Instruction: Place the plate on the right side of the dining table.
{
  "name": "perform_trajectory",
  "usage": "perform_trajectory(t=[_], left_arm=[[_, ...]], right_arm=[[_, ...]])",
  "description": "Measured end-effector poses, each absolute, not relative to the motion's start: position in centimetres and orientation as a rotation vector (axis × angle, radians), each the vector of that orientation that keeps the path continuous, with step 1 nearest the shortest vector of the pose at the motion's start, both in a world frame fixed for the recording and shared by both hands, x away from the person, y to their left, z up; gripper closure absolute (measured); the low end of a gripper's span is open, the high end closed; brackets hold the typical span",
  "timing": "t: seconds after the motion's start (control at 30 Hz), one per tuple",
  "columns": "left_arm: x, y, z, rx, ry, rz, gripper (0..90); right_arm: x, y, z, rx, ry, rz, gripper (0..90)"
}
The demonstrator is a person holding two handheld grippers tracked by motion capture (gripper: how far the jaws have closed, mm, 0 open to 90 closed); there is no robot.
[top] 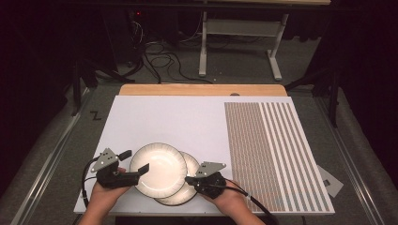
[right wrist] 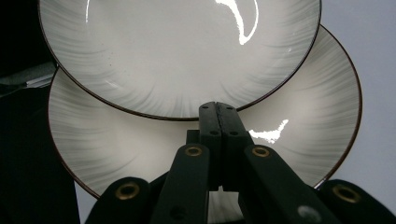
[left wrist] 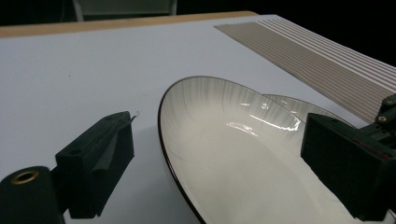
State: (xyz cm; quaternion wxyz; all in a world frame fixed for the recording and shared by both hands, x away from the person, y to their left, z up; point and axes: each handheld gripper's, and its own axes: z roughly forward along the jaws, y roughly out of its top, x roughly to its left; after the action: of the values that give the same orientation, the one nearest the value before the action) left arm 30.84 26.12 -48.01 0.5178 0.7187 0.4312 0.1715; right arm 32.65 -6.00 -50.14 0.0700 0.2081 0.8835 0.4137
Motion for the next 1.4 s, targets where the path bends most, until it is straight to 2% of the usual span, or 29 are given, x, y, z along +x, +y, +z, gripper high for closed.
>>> perform_trajectory(t=[0.17,0.27,0.47,0.63,0.77,0.83,0.9,1.4], left_arm=[[31.2,26.4,-48.4,1.753,1.073,0.284,20.8],[31.2,26.5,-48.6,1.748,1.097,0.253,25.3],[31.4,26.6,-49.4,1.776,1.167,0.159,28.7],[31.4,26.5,-49.8,1.773,1.198,0.124,34.9],[31.4,26.6,-49.7,1.759,1.214,0.109,43.6],[31.4,26.7,-49.7,1.75,1.214,0.103,44.5],[31.4,26.9,-49.6,1.732,1.22,0.078,50.1],[31.8,27.2,-49.2,1.715,1.329,-0.016,65.1]], right_arm=[[32.7,-6.0,-50.1,0.617,2.66,1.241,90.0],[32.7,-6.0,-50.1,0.618,2.658,1.244,90.0],[32.7,-6.0,-50.1,0.618,2.656,1.239,90.0],[32.7,-6.0,-50.1,0.617,2.656,1.243,90.0],[32.7,-6.0,-50.2,0.619,2.654,1.244,90.0],[32.7,-6.0,-50.2,0.62,2.654,1.244,90.0],[32.7,-6.0,-50.2,0.619,2.654,1.242,90.0],[32.6,-6.0,-50.1,0.616,2.654,1.236,90.0]])
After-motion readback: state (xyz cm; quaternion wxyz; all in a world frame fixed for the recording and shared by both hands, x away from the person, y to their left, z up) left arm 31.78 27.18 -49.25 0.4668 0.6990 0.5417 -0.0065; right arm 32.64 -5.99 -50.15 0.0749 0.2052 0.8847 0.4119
